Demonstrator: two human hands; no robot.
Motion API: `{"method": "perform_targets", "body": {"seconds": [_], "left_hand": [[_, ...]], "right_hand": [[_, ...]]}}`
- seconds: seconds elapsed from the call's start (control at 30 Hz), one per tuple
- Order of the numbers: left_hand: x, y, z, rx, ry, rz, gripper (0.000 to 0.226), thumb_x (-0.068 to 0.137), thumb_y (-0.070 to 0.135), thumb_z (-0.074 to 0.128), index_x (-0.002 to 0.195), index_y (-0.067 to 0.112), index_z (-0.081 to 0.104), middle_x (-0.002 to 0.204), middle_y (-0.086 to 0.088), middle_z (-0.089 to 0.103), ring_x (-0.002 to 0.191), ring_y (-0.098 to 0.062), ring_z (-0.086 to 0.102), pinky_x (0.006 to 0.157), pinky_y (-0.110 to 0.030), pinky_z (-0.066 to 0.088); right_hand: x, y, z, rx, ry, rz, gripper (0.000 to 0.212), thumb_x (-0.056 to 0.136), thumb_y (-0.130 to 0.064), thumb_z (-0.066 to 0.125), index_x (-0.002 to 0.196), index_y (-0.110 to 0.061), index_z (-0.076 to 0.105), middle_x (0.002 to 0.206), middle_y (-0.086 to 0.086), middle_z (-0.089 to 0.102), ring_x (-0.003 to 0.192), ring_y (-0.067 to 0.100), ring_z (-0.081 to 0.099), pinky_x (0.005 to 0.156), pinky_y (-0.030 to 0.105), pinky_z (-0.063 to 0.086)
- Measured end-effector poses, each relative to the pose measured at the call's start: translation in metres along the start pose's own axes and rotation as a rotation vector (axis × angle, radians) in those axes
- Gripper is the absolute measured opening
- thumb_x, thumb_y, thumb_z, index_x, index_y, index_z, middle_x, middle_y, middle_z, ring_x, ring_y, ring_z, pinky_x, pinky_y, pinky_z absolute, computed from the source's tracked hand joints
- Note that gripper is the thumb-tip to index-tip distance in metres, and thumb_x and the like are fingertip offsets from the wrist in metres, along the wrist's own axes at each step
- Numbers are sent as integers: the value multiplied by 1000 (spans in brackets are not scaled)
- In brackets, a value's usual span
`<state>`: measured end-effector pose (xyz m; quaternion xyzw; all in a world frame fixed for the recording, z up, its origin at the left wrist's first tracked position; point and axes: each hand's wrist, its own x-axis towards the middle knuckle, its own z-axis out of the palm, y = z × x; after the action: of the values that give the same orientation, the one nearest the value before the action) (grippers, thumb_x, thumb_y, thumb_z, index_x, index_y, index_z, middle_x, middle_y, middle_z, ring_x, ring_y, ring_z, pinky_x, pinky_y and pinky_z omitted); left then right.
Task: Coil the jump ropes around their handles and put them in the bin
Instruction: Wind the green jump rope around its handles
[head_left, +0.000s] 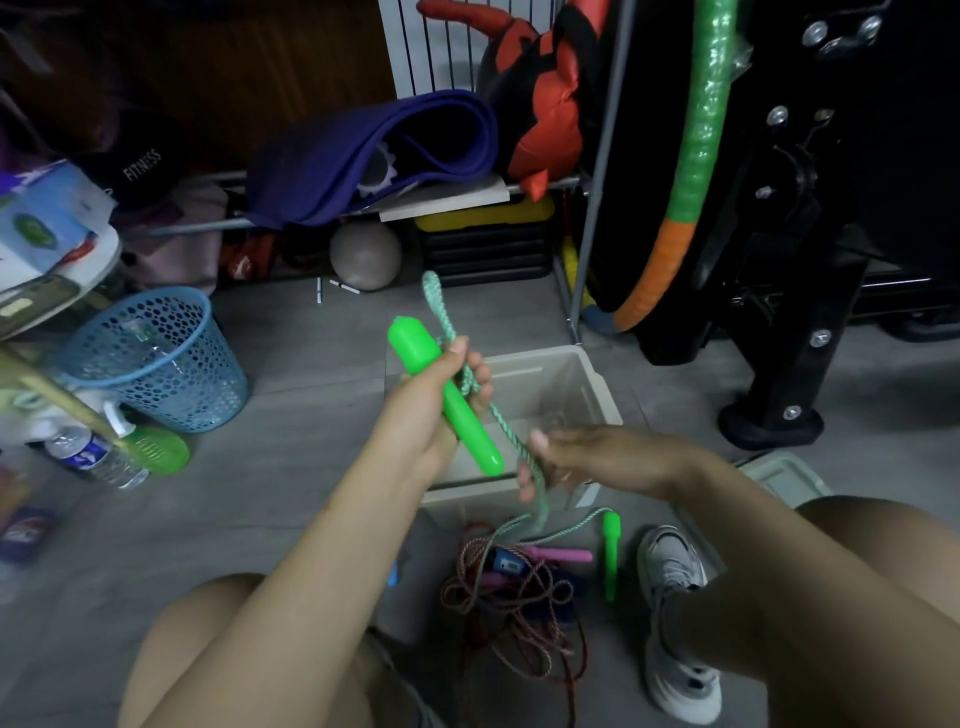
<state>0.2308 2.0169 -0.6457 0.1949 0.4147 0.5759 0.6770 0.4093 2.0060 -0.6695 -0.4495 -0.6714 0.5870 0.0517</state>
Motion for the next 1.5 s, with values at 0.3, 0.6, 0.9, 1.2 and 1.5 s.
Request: {"method": "perform_targets", "body": {"seconds": [0.3, 0.6, 0.9, 1.2, 1.5], "left_hand": [[9, 7, -25, 520, 153, 175, 9, 92, 6, 57, 85, 11, 55, 85, -8, 61, 72, -16, 61, 67, -26, 58], [-12, -46, -3, 809, -271, -20, 17, 90, 4, 61, 102, 14, 57, 100, -10, 65, 90, -17, 67, 68, -24, 58], [-3, -24, 3, 153, -131, -43, 14, 94, 8, 50, 85, 5, 60, 69, -3, 71, 68, -15, 71, 60, -22, 57], [6, 5, -15, 229, 100, 60, 12, 95, 5, 52, 83, 5, 55, 55, 1, 67, 53, -11, 68, 49, -19, 53], [0, 1, -26, 442, -32, -81, 3, 91, 3, 56, 94, 2, 57, 93, -17, 64, 82, -26, 65, 65, -29, 60]], "right_hand": [[-6, 2, -32, 150, 265, -239, 18, 99, -14, 45, 87, -6, 54, 71, 3, 62, 58, 10, 55, 52, 21, 40], [6, -14, -23, 729, 352, -545, 16, 95, -22, 45, 88, -8, 51, 68, 4, 62, 56, 13, 54, 54, 21, 44], [3, 0, -12, 209, 322, -76, 40, 95, -44, 40, 118, -17, 57, 106, -1, 65, 81, 13, 69, 66, 22, 53], [-4, 4, -16, -302, -124, 52, 21, 99, -31, 46, 102, -17, 61, 100, -12, 65, 88, 11, 60, 73, 22, 47], [-10, -6, -34, 403, 273, -360, 16, 96, -6, 41, 94, -1, 56, 80, 10, 63, 61, 16, 60, 60, 24, 51]]}}
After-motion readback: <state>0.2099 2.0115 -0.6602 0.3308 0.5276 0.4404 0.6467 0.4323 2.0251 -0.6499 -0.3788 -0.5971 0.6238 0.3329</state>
